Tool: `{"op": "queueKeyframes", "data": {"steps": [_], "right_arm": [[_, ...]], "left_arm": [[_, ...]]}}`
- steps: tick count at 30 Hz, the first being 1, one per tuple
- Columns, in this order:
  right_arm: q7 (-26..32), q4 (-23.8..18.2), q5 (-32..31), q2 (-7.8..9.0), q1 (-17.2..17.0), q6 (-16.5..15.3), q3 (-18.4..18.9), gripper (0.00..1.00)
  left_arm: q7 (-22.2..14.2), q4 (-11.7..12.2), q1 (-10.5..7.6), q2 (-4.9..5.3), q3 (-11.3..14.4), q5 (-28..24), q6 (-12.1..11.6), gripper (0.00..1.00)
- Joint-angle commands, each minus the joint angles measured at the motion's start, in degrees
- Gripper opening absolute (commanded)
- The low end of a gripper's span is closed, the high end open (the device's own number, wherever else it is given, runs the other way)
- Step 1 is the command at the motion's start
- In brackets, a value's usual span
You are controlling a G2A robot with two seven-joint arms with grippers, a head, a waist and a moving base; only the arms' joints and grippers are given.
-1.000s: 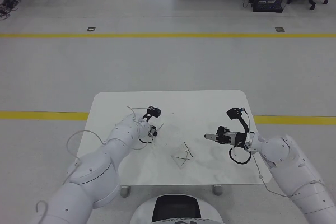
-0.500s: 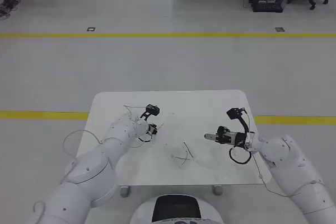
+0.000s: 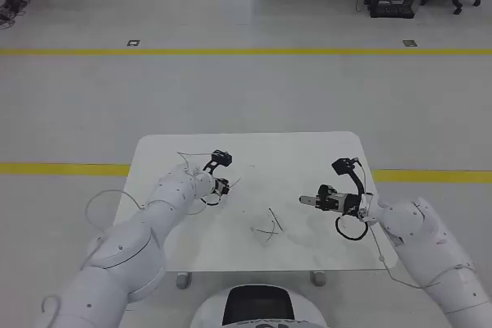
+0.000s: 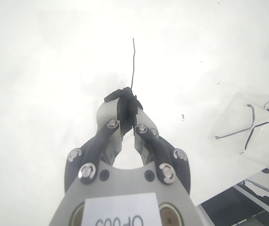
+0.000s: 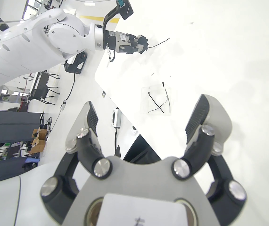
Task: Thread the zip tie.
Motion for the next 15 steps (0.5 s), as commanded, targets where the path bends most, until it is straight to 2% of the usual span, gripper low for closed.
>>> {"op": "queueKeyframes", "data": {"steps": [1,7,10,15], "right_arm": [[0.0,0.0,0.0,0.0,0.0,0.0,0.0,1.0],[0.0,0.0,0.0,0.0,0.0,0.0,0.0,1.0],[0.0,0.0,0.0,0.0,0.0,0.0,0.0,1.0],[0.0,0.0,0.0,0.0,0.0,0.0,0.0,1.0]], "left_arm": [[0.04,-0.42,0.01,0.49,0.01,-0.05,0.0,0.0],[0.4,-2.12,0.27,2.15,-0.13,-0.62,0.0,0.0],[1.29,-4.46,0.77,3.31,-0.05,-0.79,0.0,0.0],[3.29,-9.81,2.5,6.33,0.7,-0.66,0.0,0.0]]}}
